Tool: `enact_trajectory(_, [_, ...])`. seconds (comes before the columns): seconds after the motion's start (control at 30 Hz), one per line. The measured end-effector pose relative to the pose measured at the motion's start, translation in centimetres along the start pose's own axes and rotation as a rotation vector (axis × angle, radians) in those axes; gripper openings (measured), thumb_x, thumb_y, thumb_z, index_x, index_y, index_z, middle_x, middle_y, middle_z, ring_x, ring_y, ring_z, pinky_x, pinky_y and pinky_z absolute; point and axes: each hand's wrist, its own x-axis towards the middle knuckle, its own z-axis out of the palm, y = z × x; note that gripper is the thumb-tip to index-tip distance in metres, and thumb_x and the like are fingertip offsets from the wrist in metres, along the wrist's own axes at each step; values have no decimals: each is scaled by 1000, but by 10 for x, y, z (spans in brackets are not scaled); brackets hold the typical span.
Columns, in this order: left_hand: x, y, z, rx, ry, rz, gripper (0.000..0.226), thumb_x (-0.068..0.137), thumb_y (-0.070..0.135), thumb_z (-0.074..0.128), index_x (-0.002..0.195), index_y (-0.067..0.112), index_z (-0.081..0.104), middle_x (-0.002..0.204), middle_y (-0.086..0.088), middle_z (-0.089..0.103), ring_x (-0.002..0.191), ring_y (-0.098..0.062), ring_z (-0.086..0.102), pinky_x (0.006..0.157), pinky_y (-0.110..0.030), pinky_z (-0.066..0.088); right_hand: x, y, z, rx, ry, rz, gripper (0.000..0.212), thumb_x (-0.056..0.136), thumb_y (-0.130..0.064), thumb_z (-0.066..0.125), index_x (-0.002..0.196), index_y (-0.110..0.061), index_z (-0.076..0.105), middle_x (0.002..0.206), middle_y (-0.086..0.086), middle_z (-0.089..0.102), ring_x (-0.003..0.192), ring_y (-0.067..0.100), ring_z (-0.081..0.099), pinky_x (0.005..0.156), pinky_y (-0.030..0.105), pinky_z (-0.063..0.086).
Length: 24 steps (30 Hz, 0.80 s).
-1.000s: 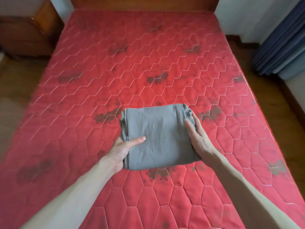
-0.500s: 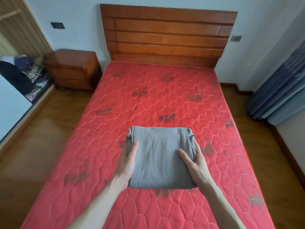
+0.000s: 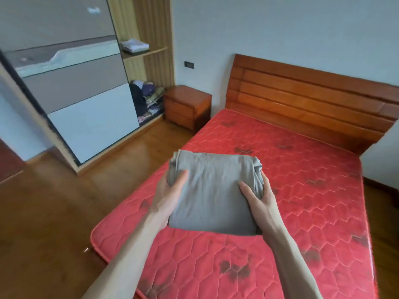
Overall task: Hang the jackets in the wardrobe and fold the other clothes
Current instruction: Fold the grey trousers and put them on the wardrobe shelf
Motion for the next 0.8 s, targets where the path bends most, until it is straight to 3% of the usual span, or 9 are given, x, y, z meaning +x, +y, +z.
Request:
enact_trajectory(0.17, [-36, 17, -86, 0, 226, 21, 24, 99, 35, 70, 121, 25, 70, 111, 8, 78, 106, -12, 73, 98, -37, 57, -10, -18, 82, 28, -227, -45, 63, 98, -38, 70, 153, -47, 40, 139, -24, 58, 121, -8, 58, 103, 25, 48])
enact_trajectory(0.3, [-64, 26, -157, -49, 370, 40, 23, 99, 39, 70, 120, 29, 69, 109, 13, 78, 102, -8, 74, 90, -30, 57, -21, -31, 156, 35, -399, -69, 66, 97, -40, 71, 154, -45, 39, 142, -23, 57, 128, -4, 56, 112, 31, 45])
enact_trajectory(0.53, [-98, 37, -288, -86, 551, 37, 41, 93, 47, 73, 130, 33, 62, 117, 10, 75, 106, -11, 74, 98, -42, 57, -48, -52, 298, 76, -634, -57, 66, 97, -41, 70, 155, -44, 38, 139, -22, 60, 119, -7, 61, 103, 25, 49])
enact_trajectory(0.8, [-102, 55, -441, -163, 614, 51, 36, 93, 44, 74, 126, 37, 60, 106, 11, 77, 95, -9, 76, 73, -30, 60, -88, -75, 456, 162, -734, -25, 60, 95, -39, 73, 148, -46, 46, 123, -19, 71, 110, 7, 71, 97, 37, 57])
